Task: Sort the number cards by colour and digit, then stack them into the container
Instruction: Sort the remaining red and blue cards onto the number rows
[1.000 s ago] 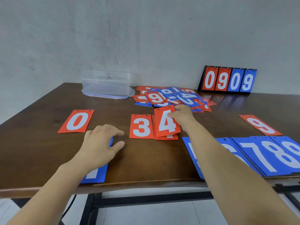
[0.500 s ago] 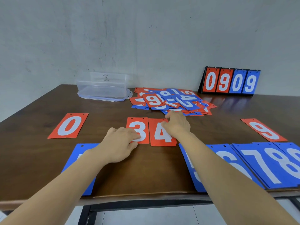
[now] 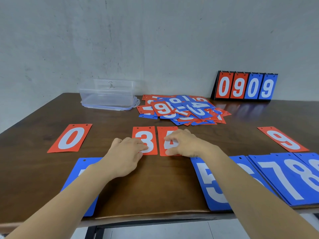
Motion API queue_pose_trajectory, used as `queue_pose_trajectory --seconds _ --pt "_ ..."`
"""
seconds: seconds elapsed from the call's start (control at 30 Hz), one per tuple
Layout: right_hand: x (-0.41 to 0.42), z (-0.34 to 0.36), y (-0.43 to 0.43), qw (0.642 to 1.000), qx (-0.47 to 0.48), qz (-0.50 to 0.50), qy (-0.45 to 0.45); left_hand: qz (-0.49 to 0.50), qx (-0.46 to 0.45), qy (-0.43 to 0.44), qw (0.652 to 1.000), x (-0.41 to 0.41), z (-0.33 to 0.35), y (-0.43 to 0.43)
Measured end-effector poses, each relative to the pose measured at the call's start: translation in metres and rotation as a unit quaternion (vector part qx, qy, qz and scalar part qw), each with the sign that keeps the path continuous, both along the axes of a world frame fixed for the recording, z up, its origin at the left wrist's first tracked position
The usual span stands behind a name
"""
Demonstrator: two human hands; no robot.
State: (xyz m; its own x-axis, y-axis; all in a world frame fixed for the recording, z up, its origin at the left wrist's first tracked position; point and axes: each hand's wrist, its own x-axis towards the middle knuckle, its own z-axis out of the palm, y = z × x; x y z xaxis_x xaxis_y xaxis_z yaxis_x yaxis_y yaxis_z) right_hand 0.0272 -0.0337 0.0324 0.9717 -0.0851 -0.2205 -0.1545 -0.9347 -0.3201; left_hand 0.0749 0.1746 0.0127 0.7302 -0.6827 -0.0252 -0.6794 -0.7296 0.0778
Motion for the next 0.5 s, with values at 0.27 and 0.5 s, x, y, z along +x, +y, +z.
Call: queue_pose_trajectory --seconds 0.27,0.5 --pt "0.011 0.010 -0.025 0.994 0.078 0.019 -0.068 -0.002 -0.027 -0.014 1.000 0.021 0.020 -0.020" --pt "0.051 0.010 -0.103 0.984 0.051 -0.117 -0.122 0.121 -0.243 0.056 0.961 0.077 0.024 -0.077"
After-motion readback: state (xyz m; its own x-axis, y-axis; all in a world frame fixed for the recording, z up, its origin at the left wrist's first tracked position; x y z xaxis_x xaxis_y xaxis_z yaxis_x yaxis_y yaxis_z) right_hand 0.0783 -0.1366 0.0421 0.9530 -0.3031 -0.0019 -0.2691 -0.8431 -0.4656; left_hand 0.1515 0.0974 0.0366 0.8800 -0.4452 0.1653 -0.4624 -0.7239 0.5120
